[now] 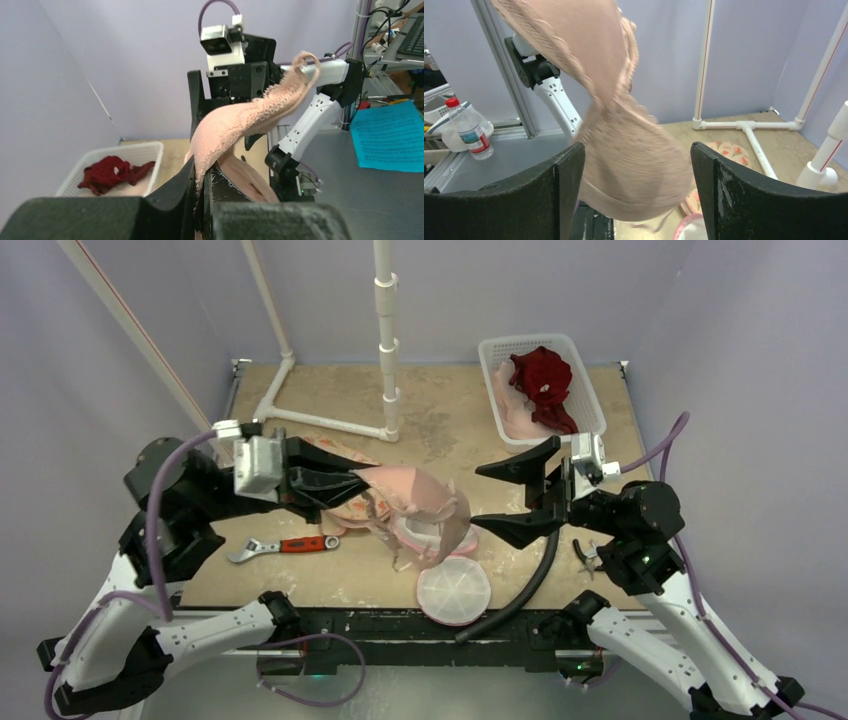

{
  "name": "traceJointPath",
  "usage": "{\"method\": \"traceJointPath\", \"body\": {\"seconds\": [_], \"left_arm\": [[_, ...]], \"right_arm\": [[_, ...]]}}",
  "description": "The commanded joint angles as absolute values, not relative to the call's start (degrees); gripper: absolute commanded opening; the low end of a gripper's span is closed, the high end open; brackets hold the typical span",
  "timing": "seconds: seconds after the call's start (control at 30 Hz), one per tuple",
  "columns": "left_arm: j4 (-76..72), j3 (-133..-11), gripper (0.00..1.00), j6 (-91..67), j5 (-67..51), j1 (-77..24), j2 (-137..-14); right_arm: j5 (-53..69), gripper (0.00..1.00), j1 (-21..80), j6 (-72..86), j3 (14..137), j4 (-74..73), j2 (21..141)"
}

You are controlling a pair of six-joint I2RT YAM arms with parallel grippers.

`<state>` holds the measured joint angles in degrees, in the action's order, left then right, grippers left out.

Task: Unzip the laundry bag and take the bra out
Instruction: Adjust the bra.

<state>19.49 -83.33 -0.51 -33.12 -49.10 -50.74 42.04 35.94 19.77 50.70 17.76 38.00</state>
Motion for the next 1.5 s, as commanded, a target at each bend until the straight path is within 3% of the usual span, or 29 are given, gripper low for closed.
{"method": "traceJointPath", "body": {"seconds": [0.0,0.3,0.53,0.77,1.27,1.47], "left_arm": [[21.8,-86.5,0.00,4.6,-31.5,-49.0,-49.4],[20.6,-85.2,0.00,10.9,-33.5,-49.0,-47.8],[14.9,-81.3,0.00,11.9,-33.2,-49.0,-46.8],[13.8,-81.3,0.00,10.8,-31.7,-49.0,-49.5],[10.8,-80.2,0.00,9.9,-31.3,-49.0,-51.1],[10.6,-80.0,0.00,9.7,-31.2,-49.0,-51.4]], "right_arm": [[41.7,0.80,35.8,20.2,49.5,22.0,36.9],[49.2,0.80,35.8,24.8,50.4,30.5,39.7],[56.5,0.80,35.8,43.7,45.4,53.9,46.2],[50.7,0.80,35.9,37.6,46.6,45.8,47.3],[52.3,0.80,40.4,34.1,48.4,46.3,51.8],[49.6,0.73,41.6,34.7,48.2,48.7,52.3]]}}
